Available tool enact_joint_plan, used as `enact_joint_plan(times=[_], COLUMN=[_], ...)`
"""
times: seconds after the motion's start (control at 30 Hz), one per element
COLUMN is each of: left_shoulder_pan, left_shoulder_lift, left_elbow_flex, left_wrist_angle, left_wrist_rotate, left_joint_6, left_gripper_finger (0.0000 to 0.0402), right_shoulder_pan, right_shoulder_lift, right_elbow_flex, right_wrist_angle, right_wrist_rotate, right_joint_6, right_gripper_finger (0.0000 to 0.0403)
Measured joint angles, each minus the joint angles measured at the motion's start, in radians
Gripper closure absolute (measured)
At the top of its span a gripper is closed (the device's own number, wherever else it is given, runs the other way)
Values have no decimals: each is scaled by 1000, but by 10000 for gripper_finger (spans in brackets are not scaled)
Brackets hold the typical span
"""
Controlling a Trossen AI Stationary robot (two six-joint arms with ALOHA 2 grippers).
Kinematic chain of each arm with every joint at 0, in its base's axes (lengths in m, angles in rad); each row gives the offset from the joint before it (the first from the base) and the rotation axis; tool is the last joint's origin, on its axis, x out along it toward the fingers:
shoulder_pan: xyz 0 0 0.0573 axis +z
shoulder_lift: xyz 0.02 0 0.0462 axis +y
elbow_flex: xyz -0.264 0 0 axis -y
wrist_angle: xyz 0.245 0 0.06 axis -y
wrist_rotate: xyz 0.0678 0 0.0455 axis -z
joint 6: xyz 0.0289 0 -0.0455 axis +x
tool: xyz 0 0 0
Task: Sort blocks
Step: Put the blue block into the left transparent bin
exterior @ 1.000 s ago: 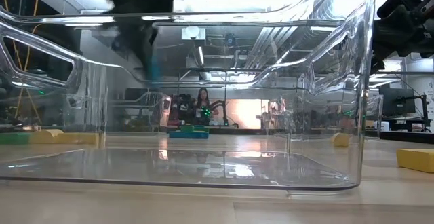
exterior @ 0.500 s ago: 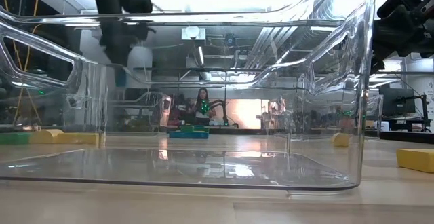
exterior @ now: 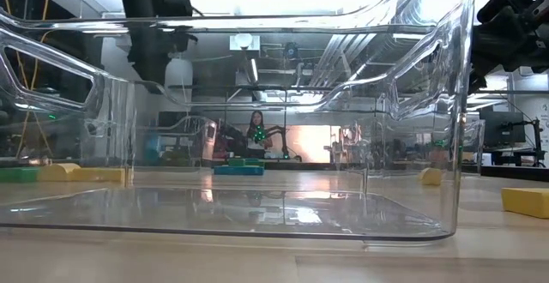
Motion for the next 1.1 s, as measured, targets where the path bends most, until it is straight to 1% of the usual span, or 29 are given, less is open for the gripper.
enact_joint_plan(times=[0.07, 0.1, 0.17, 0.23, 0.27, 0.33, 0.43, 0.5, 0.57, 0.73, 0.9, 1.0, 1.1], left_shoulder_pan=[-6, -8, -16, -34, -51, -103, -191, -239, -262, -271, -256, -240, -228], left_shoulder_lift=[0, 0, -1, -1, 0, 19, 109, 202, 306, 592, 866, 981, 1047], left_elbow_flex=[30, 50, 93, 130, 148, 188, 271, 341, 428, 702, 971, 1071, 1113], left_wrist_angle=[-4, -3, 30, 98, 142, 202, 196, 166, 145, -25, -247, -312, -326], left_wrist_rotate=[20, 49, 136, 222, 245, 246, 191, 122, 59, -46, -124, -135, -128], left_joint_6=[-24, -40, -76, -143, -177, -196, -192, -190, -185, -56, -21, -2, 19], left_gripper_finger=[189, 185, 179, 176, 175, 175, 175, 174, 174, 174, 174, 174, 174], right_shoulder_pan=[0, 0, 0, 0, 0, 0, 0, 0, 0, 0, 0, 0, 0], right_shoulder_lift=[0, 0, 0, 0, 0, 0, 0, 0, 0, 0, 0, 0, 0], right_elbow_flex=[0, 0, 0, 0, 0, 0, 0, 0, 0, 0, 0, 0, 0], right_wrist_angle=[0, 0, 0, 0, 0, 0, 0, 0, 0, 0, 0, 0, 0], right_wrist_rotate=[0, 0, 0, 0, 0, 0, 0, 0, 0, 0, 0, 0, 0], right_joint_6=[0, 0, 0, 0, 0, 0, 0, 0, 0, 0, 0, 0, 0], right_gripper_finger=[398, 398, 398, 398, 398, 398, 398, 398, 398, 398, 398, 398, 398])
